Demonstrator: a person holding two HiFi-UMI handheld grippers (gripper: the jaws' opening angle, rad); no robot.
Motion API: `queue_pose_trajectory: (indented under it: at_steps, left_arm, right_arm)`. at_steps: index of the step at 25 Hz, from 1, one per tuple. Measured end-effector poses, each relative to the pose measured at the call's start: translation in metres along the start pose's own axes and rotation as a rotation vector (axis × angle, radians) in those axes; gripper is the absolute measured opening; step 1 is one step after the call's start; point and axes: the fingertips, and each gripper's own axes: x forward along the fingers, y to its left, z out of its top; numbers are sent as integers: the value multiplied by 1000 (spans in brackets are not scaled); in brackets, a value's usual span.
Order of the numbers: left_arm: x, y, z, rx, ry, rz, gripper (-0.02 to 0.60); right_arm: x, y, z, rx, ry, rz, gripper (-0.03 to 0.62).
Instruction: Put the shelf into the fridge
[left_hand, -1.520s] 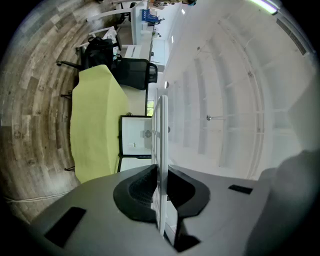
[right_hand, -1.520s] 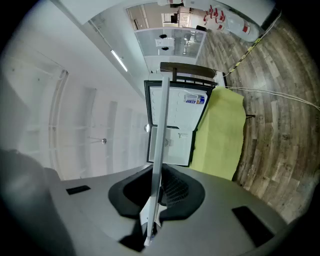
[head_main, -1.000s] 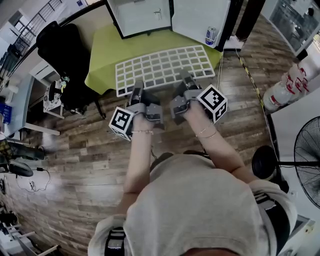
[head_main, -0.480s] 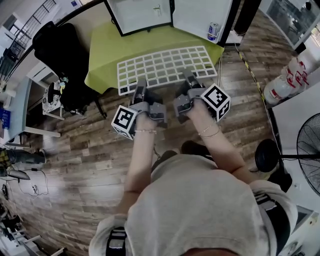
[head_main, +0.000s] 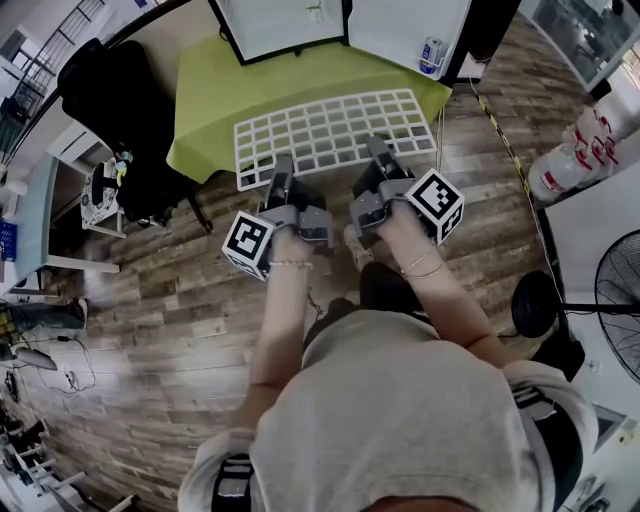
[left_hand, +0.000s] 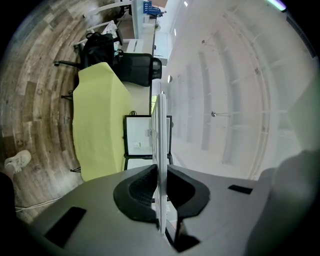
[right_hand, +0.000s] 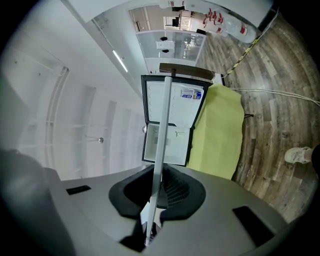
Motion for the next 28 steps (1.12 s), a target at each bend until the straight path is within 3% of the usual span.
queue_pose_trajectory:
  at_steps: [7, 17, 24, 28]
  left_arm:
    - [61, 15, 19, -24, -11, 36, 29]
    - [90, 27, 28, 7, -21, 12, 32]
    - [195, 20, 50, 22, -62, 3, 35]
    - [222, 29, 55, 24, -86, 11, 35]
  right_arm:
    - [67, -8, 15, 6, 27, -27, 29]
    - [96, -26, 22, 64, 33, -22, 27]
    - [201, -24, 57, 101, 70, -17, 28]
    - [233, -28, 68, 102, 95, -16, 28]
